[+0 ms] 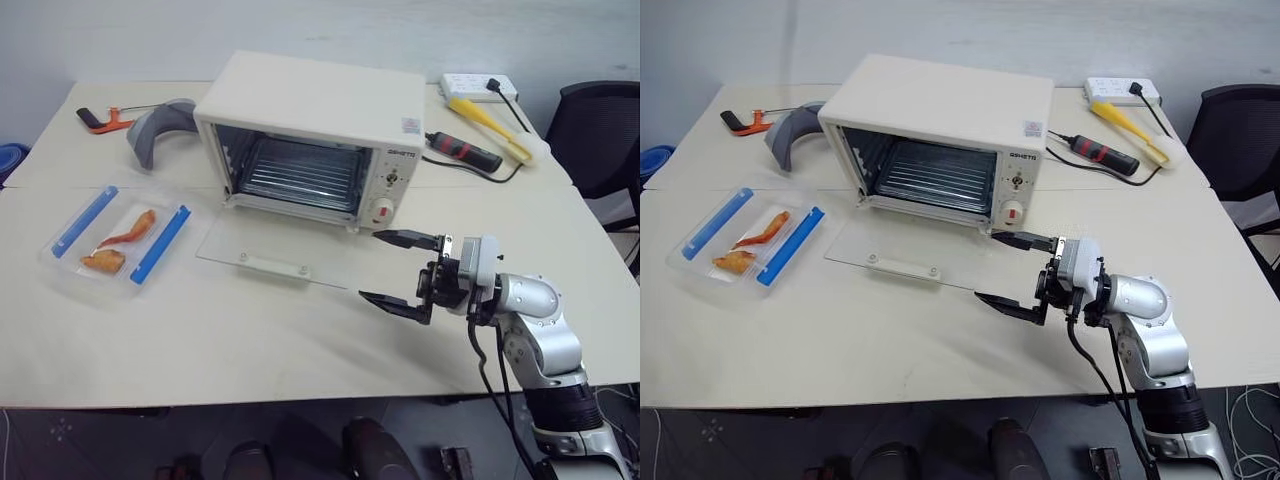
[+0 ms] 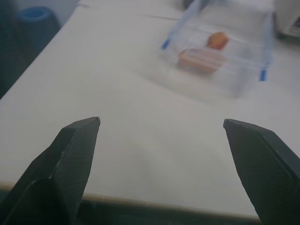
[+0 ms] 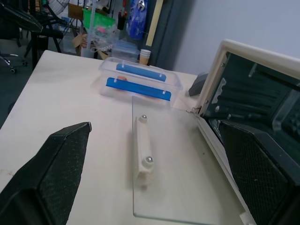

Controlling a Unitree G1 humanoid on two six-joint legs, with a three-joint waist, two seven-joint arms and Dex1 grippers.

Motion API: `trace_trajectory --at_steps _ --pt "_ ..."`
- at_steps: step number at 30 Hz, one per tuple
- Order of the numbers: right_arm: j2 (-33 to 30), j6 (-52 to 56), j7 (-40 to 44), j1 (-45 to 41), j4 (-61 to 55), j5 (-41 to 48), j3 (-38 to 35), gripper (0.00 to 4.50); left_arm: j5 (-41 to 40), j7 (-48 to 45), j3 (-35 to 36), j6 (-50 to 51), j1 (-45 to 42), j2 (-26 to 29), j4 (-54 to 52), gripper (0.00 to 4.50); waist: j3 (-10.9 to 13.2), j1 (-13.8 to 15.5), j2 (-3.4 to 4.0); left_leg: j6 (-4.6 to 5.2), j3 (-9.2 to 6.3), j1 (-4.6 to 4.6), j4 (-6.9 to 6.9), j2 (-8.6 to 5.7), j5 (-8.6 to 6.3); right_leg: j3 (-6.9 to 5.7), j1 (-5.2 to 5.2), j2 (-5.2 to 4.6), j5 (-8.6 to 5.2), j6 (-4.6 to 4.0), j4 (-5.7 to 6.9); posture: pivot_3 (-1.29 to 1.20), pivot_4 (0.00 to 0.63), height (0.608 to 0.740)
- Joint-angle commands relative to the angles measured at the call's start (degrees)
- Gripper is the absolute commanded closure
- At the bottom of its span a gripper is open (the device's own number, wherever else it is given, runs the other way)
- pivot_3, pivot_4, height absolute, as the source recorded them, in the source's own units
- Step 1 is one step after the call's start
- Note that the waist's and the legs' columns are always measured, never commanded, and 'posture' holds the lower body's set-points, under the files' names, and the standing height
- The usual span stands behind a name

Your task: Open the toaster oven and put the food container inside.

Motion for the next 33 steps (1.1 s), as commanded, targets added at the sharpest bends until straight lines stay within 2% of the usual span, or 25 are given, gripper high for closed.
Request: trace_trajectory --at_steps 1,3,7,10,14,18,25,33 --pt "0.4 -1.4 0.4 -0.2 -2.7 0.6 0.5 0.00 -1.4 3.0 0.1 3.1 2.8 0.4 -2.7 0.02 0.0 0.4 -0.06 0.02 0.01 -0.01 0.04 0.01 -0.03 0.00 0.01 -0.01 0.01 0.01 -0.03 0.00 0.150 0.740" --pt "0.1 -1.6 1.0 0.0 -3.1 0.9 1.0 0.00 -5.0 5.4 -0.7 9.7 3.7 2.1 -6.2 0.02 0.0 0.6 -0.08 0.03 0.03 -0.02 0.06 0.01 -0.06 0.00 0.02 -0.05 0.01 0.01 -0.05 0.00 0.150 0.740" --pt "-0.4 -1.5 2.6 -1.3 -4.3 2.0 1.4 0.00 -22.4 19.8 4.5 33.0 -0.2 16.7 -8.6 0.02 0.1 1.8 -0.35 0.03 -0.09 0.00 0.12 0.07 -0.06 -0.07 -0.02 -0.03 0.05 0.03 0.12 0.00 0.150 0.740" --pt "-0.4 -2.0 4.2 -1.6 -5.0 2.3 1.9 0.00 -26.5 31.4 5.3 44.9 -4.4 24.4 -6.3 0.02 0.2 1.8 -0.28 0.03 -0.11 0.04 0.15 0.03 -0.06 -0.08 0.01 -0.08 0.14 -0.06 0.13 0.00 0.150 0.740" --pt "0.4 -3.1 5.6 -3.7 -4.7 2.1 3.1 0.00 -30.1 44.2 -0.7 56.7 -16.2 31.3 -1.1 0.02 0.4 1.5 0.01 0.09 0.02 0.02 0.10 -0.08 -0.10 0.00 -0.09 -0.15 0.18 -0.01 -0.06 0.00 0.150 0.740" --pt "1.8 -4.4 6.0 -5.9 -3.2 1.6 4.1 0.00 -27.3 55.3 -9.6 59.5 -33.5 30.8 6.4 0.02 0.4 0.9 0.08 0.06 0.01 0.03 0.17 -0.02 -0.09 0.01 -0.26 -0.05 0.16 -0.02 0.02 0.00 0.150 0.740" --pt "2.3 -4.9 5.6 -4.3 -3.5 0.4 5.4 0.00 -22.4 60.2 -17.0 63.8 -54.2 26.8 13.4 0.02 0.4 -0.3 0.02 0.01 0.18 -0.08 0.22 -0.02 -0.06 -0.10 -0.71 -0.05 0.17 -0.03 0.34 0.00 0.150 0.740" --pt "1.5 -4.7 4.0 -2.0 -5.3 -0.4 5.5 0.00 -24.8 61.7 -21.1 65.1 -59.8 28.3 14.9 0.02 0.3 -1.9 -0.07 -0.04 0.05 -0.10 0.27 -0.02 -0.03 -0.01 -1.03 0.02 0.15 -0.05 0.75 0.00 0.150 0.740"
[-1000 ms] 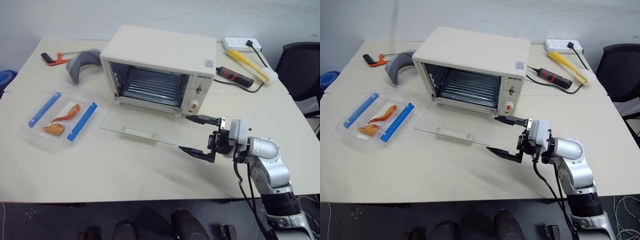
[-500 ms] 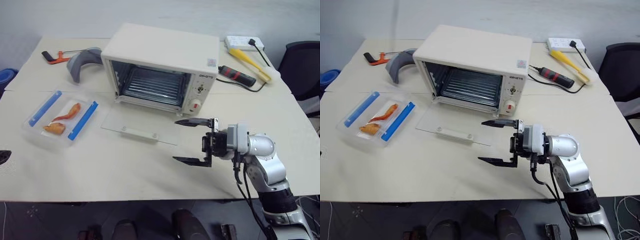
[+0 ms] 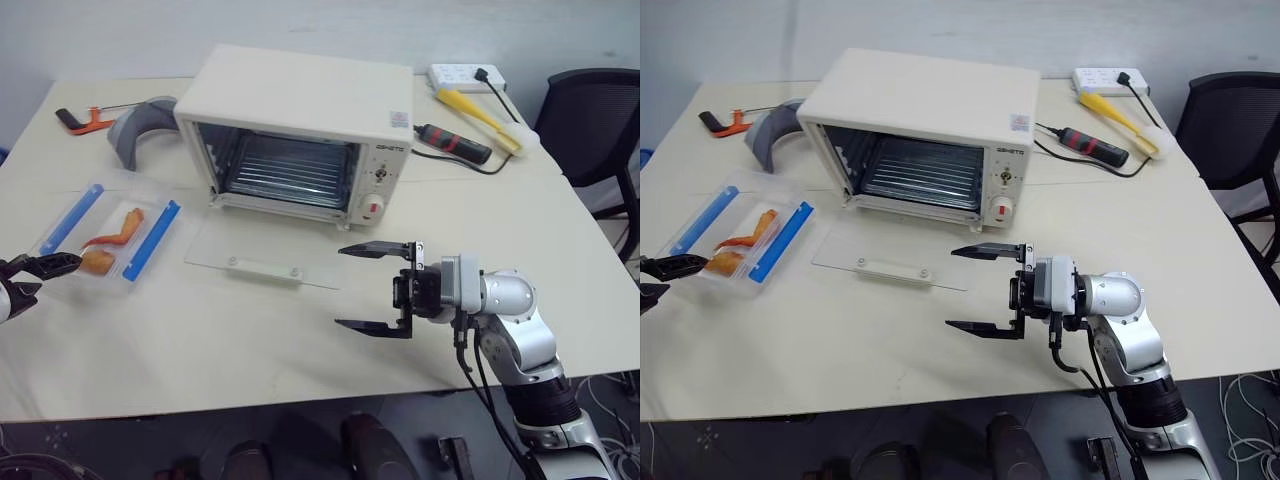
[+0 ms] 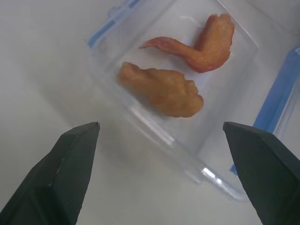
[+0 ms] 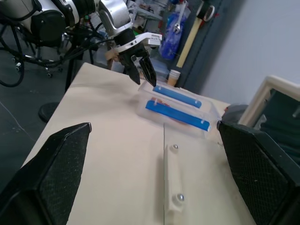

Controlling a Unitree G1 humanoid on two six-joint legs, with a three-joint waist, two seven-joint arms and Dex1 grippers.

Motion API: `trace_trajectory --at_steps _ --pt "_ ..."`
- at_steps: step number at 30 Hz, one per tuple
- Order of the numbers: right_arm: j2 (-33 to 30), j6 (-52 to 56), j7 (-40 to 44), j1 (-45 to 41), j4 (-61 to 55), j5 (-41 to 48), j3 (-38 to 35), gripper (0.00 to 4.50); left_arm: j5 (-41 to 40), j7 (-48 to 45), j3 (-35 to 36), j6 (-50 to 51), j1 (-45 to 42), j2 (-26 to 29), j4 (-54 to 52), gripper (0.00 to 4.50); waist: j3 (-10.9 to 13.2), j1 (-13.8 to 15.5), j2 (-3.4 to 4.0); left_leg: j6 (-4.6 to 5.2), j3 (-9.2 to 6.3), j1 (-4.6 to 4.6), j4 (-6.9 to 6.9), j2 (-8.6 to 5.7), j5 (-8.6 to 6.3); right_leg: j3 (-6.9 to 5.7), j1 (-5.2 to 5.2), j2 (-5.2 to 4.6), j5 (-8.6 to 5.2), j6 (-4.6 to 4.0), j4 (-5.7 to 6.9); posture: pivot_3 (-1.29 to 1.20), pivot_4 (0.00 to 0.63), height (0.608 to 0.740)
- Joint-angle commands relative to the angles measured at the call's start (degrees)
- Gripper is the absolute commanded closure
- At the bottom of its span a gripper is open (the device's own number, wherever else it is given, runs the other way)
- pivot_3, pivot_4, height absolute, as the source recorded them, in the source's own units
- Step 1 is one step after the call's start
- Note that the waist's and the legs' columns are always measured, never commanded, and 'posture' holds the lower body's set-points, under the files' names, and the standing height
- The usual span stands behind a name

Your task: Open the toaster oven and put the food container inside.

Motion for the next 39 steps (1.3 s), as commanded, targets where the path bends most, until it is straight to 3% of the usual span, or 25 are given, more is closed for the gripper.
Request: trace_trajectory --at_steps 1,12,18,29,34,39 --pt "-0.6 -0.6 -0.7 0.5 -3.0 0.1 -0.5 0.00 -2.3 0.6 -0.4 -0.1 -1.8 2.2 0.1 0.02 0.0 -0.1 0.00 0.00 -0.01 0.02 0.00 0.00 0.00 0.00 -0.01 0.00 -0.01 -0.01 0.03 0.00 0.150 0.740" --pt "-1.0 1.2 -3.1 0.2 -3.7 0.0 -1.0 0.00 7.8 11.3 -2.4 -0.1 -11.6 -5.1 2.1 0.02 0.0 0.2 -0.03 0.00 -0.04 0.02 0.08 -0.04 0.00 -0.03 -0.03 -0.07 -0.01 -0.02 0.14 0.00 0.150 0.740" --pt "-0.7 1.8 -4.6 -0.1 -3.9 -0.2 -0.8 0.00 10.9 10.7 -5.7 -0.1 -11.0 -4.1 2.5 0.02 0.0 0.1 -0.04 0.00 -0.04 0.02 0.07 -0.03 0.00 -0.04 -0.06 -0.07 -0.01 -0.02 0.16 0.00 0.150 0.740" --pt "-0.6 1.2 -6.0 -0.3 -3.2 -1.0 -0.9 0.00 17.9 6.2 -5.8 -0.1 -10.6 -2.3 2.6 3.24 0.0 0.1 -0.04 0.00 -0.03 0.02 0.07 -0.03 0.00 -0.04 -0.06 -0.06 -0.01 -0.03 0.16 0.00 0.150 0.740" --pt "-0.9 1.2 -6.6 -0.3 -2.8 -1.3 -1.5 0.00 23.1 2.9 -5.7 -1.5 -11.4 -0.6 2.4 4.44 0.0 0.0 -0.04 0.00 -0.02 0.04 0.07 -0.03 0.00 -0.05 -0.06 -0.04 -0.01 -0.02 0.17 0.00 0.150 0.740" --pt "-1.4 1.4 -7.0 0.1 -2.7 -1.3 -2.1 0.00 27.2 -8.2 -11.0 -7.5 -11.8 7.7 6.7 4.47 0.0 -0.2 -0.10 0.00 -0.01 0.03 0.05 -0.02 0.00 -0.07 -0.10 -0.01 -0.01 -0.03 0.16 0.00 0.150 0.740"
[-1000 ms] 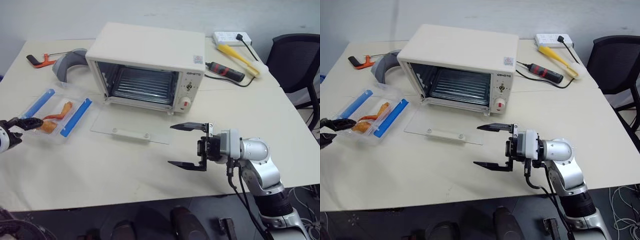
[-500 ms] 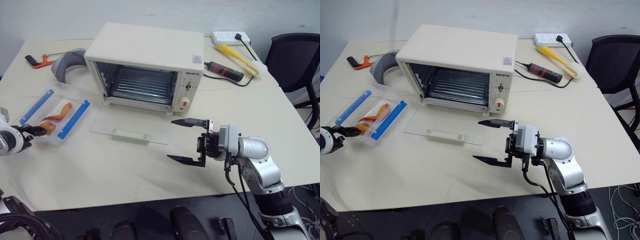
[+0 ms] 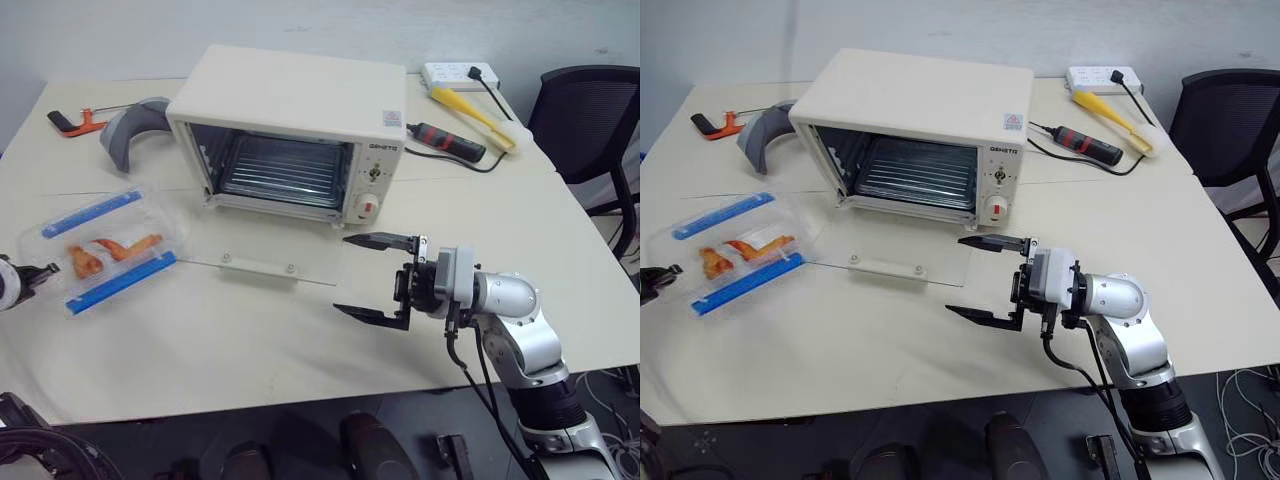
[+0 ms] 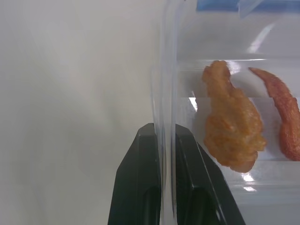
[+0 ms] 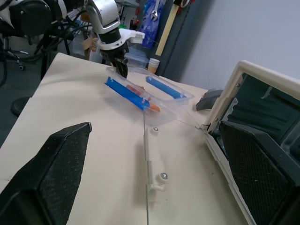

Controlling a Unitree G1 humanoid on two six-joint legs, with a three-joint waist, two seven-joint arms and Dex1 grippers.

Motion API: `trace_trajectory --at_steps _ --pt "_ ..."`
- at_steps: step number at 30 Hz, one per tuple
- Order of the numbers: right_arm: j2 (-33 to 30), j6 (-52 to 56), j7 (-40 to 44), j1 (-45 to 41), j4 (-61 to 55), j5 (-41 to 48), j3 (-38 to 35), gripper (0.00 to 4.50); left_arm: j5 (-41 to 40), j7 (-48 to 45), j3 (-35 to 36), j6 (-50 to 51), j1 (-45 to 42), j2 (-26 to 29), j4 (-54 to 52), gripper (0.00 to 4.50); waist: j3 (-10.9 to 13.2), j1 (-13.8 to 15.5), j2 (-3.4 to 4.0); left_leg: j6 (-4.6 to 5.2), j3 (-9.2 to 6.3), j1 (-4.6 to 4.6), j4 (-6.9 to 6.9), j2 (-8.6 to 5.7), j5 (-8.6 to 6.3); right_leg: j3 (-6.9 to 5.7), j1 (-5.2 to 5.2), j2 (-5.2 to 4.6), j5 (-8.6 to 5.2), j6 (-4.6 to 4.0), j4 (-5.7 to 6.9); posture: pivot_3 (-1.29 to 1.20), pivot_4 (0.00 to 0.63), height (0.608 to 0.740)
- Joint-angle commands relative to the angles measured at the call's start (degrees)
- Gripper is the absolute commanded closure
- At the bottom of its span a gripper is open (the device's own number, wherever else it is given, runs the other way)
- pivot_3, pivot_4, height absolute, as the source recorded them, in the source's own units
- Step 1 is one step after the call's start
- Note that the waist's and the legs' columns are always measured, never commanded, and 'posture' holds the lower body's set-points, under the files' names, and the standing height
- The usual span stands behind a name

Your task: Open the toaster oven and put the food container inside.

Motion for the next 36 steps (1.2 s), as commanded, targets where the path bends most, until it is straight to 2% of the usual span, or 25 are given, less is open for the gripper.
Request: trace_trajectory --at_steps 1,7,11,15,21,28,34,36 --pt "-0.8 -0.3 -0.4 0.0 -1.2 0.6 -1.8 0.00 2.4 -10.0 -3.7 -5.5 -1.7 8.2 2.9 4.47 0.0 0.0 -0.01 0.00 0.00 0.00 0.00 0.00 0.00 -0.03 -0.01 0.00 0.00 0.00 0.00 0.00 0.150 0.740" --pt "-3.1 0.0 -0.5 1.9 -1.3 1.1 -3.8 0.00 1.6 -28.2 -15.6 -7.7 -6.1 17.0 6.2 4.47 0.0 0.7 0.01 0.00 0.10 0.00 -0.01 -0.04 0.00 -0.10 -0.03 -0.05 0.00 -0.01 0.00 0.00 0.150 0.740" --pt "-6.0 -0.1 -0.3 5.3 -1.8 1.1 -6.5 0.00 0.8 -34.6 -24.0 -5.1 -12.8 16.5 2.8 4.47 0.0 1.5 -0.03 0.00 0.10 -0.01 0.01 -0.09 0.00 -0.10 0.05 -0.08 0.00 -0.01 -0.01 0.00 0.150 0.740" --pt "-7.8 0.3 -1.8 8.9 -3.3 0.8 -9.0 0.00 -0.2 -37.4 -30.8 0.3 -20.5 10.9 -2.0 4.47 0.0 2.0 -0.02 0.00 0.10 -0.02 0.02 -0.10 0.00 -0.06 0.05 -0.05 0.00 0.00 0.00 0.00 0.150 0.740" --pt "-8.6 1.8 -5.4 13.4 -7.3 0.1 -10.7 0.00 -0.9 -38.1 -36.9 3.1 -26.6 2.7 -5.3 4.47 0.0 2.1 -0.02 0.00 0.08 -0.01 0.06 -0.07 0.00 0.03 0.04 0.03 0.00 0.00 0.04 0.00 0.150 0.740" --pt "-8.1 2.9 -9.8 16.9 -11.5 -0.6 -11.2 0.00 -0.7 -31.7 -37.8 3.1 -24.8 -8.5 -8.3 4.47 0.0 2.2 -0.01 0.01 0.04 -0.01 0.10 -0.06 0.00 0.11 0.02 0.05 0.00 0.00 0.06 0.00 0.150 0.740" --pt "-7.4 2.4 -12.7 20.1 -14.1 -1.3 -11.7 0.00 4.9 -25.9 -36.6 3.1 -27.1 -16.0 -8.6 4.47 0.0 2.5 -0.01 0.02 0.02 -0.03 0.15 -0.09 -0.01 0.11 0.06 0.02 0.01 0.01 0.06 0.00 0.150 0.740" --pt "-7.3 2.1 -13.2 21.3 -14.7 -1.5 -11.9 0.00 5.9 -25.2 -36.1 3.1 -27.6 -17.5 -8.6 3.77 0.0 2.6 -0.01 0.02 0.01 -0.03 0.21 -0.08 -0.01 0.11 0.07 0.03 0.01 0.01 0.09 0.00 0.150 0.740"
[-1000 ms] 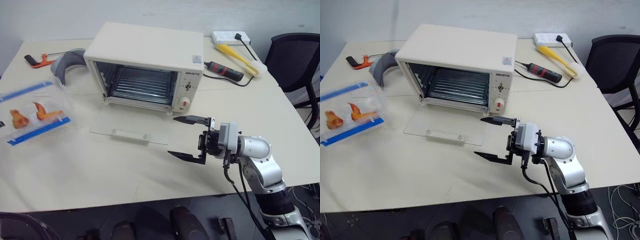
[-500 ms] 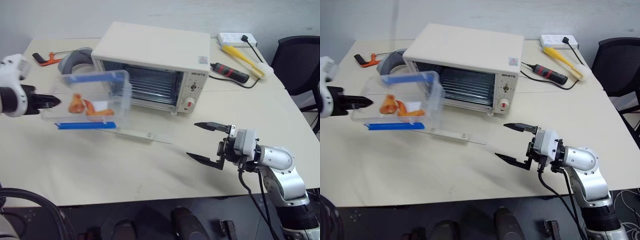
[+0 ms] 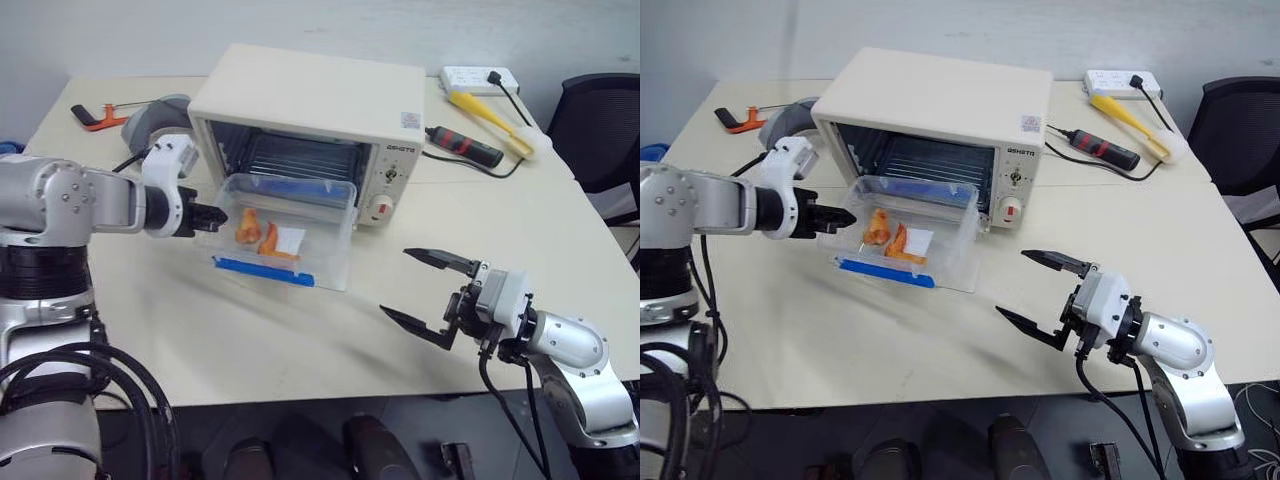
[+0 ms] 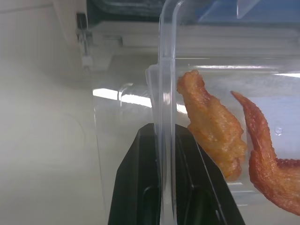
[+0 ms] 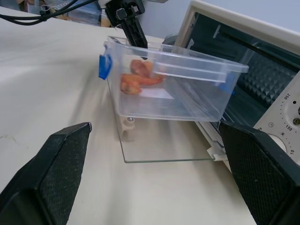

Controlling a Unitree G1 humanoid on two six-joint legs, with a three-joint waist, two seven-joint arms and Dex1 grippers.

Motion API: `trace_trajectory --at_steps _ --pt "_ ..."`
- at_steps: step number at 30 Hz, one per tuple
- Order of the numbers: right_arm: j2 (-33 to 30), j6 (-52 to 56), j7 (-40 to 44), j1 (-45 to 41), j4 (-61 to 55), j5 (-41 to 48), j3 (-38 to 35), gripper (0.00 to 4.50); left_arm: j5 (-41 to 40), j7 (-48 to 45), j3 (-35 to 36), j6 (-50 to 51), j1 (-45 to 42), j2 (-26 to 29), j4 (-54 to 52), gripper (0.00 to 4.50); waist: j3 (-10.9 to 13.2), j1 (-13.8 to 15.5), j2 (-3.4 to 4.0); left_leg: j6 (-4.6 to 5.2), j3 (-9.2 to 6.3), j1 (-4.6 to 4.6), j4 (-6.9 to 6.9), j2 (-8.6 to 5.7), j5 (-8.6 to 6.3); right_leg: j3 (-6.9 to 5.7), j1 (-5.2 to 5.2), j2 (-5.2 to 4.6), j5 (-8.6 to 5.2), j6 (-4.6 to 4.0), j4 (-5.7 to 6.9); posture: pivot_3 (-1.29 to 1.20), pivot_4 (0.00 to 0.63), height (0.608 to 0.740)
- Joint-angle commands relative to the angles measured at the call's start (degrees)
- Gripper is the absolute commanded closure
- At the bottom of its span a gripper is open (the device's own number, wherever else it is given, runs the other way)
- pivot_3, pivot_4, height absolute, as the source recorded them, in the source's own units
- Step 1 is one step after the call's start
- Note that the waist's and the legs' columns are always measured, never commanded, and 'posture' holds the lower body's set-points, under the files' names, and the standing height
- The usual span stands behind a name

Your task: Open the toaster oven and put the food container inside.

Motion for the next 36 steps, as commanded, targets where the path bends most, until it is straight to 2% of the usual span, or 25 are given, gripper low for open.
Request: trace_trajectory --at_steps 1,6,9,11,14,17,19,21,23,25,30,36 --pt "0.5 -0.9 -1.9 2.6 -3.6 0.0 -1.6 0.00 3.1 2.2 2.1 -0.4 -2.2 -2.3 -0.5 3.58 0.0 0.2 0.00 0.00 0.00 0.00 0.04 -0.01 0.00 0.00 0.01 0.00 0.00 0.00 0.03 0.00 0.150 0.740" --pt "0.4 -0.6 -3.2 3.7 -4.9 0.0 -1.8 0.00 4.0 2.0 2.6 -0.4 -2.9 -3.6 -0.9 2.23 0.0 0.2 0.00 0.00 0.00 0.00 0.05 0.00 0.00 0.02 0.00 0.03 0.00 0.00 0.04 0.00 0.150 0.740" --pt "-0.3 3.8 -5.9 3.1 -7.7 2.1 -2.8 0.00 3.6 0.2 7.8 -1.7 -4.3 -3.9 -0.5 1.42 0.0 0.4 0.00 0.00 0.00 0.00 0.05 0.01 0.00 0.01 0.00 0.03 0.00 0.00 0.03 0.00 0.150 0.740" --pt "-1.2 9.6 -7.6 1.6 -10.6 6.8 -3.1 0.00 1.9 -3.5 11.3 -3.3 -4.0 -2.8 -0.2 1.42 0.0 0.2 0.00 0.00 0.01 0.00 0.05 0.01 0.00 0.03 -0.01 0.02 0.00 0.00 0.07 0.00 0.150 0.740" --pt "-5.5 17.1 -5.4 2.1 -14.8 11.7 -1.4 0.58 0.5 -15.5 11.3 -11.6 1.6 5.0 -0.1 1.40 0.0 0.0 0.03 0.00 -0.02 0.01 0.03 0.03 0.00 0.02 -0.05 0.05 0.00 0.00 0.10 0.00 0.150 0.740" --pt "-9.1 20.6 -4.8 1.7 -15.2 7.7 2.6 1.60 2.0 -35.6 7.8 -27.5 13.1 15.7 -0.5 1.98 0.0 -0.8 0.07 0.02 -0.09 0.10 -0.03 0.04 0.01 0.18 -0.07 0.13 -0.02 -0.03 0.01 0.00 0.150 0.740" --pt "-9.7 22.8 -5.5 -0.2 -13.8 4.4 6.3 2.25 4.6 -48.1 7.6 -42.1 21.7 19.8 0.8 2.53 0.0 -0.9 0.08 0.02 -0.08 0.15 -0.22 0.02 0.01 0.20 -0.13 0.13 -0.03 -0.06 -0.04 0.00 0.150 0.740" --pt "-10.1 24.1 -4.6 -3.0 -11.7 0.6 11.2 2.93 5.9 -55.7 8.6 -53.9 26.9 19.7 2.4 3.14 0.0 -0.4 0.07 0.02 -0.07 0.12 -0.21 0.03 0.01 0.14 -0.19 0.08 -0.03 -0.06 -0.03 0.00 0.150 0.740" --pt "-9.6 24.9 -4.0 -5.7 -9.6 -2.5 15.0 3.74 7.6 -61.0 7.8 -61.8 30.7 19.4 2.9 3.85 0.0 0.5 0.05 0.02 -0.06 0.05 -0.16 0.01 0.01 0.05 -0.15 0.02 0.00 -0.08 -0.05 0.00 0.150 0.740" --pt "-7.1 24.3 -4.6 -8.9 -6.7 -5.4 18.5 4.32 8.4 -65.7 6.5 -67.8 35.4 18.2 1.6 4.35 0.0 0.9 0.06 0.02 -0.02 0.04 -0.13 0.00 0.01 0.06 -0.14 -0.02 0.04 -0.09 -0.11 0.00 0.150 0.740" --pt "0.7 24.0 -5.8 -16.3 -0.5 -9.0 23.5 4.42 10.5 -63.8 3.0 -74.0 40.2 10.8 -3.1 4.43 0.0 1.3 0.08 0.03 0.05 0.00 -0.19 0.03 0.00 0.06 -0.22 -0.02 0.08 -0.11 -0.09 0.00 0.150 0.740" --pt "5.7 23.9 -7.9 -20.4 3.2 -11.5 23.2 4.42 13.9 -55.7 1.0 -75.4 35.9 3.3 -1.3 4.43 0.0 0.9 0.06 0.04 0.02 -0.01 -0.13 0.04 0.00 0.06 -0.22 -0.02 0.09 -0.10 -0.05 0.00 0.150 0.740"
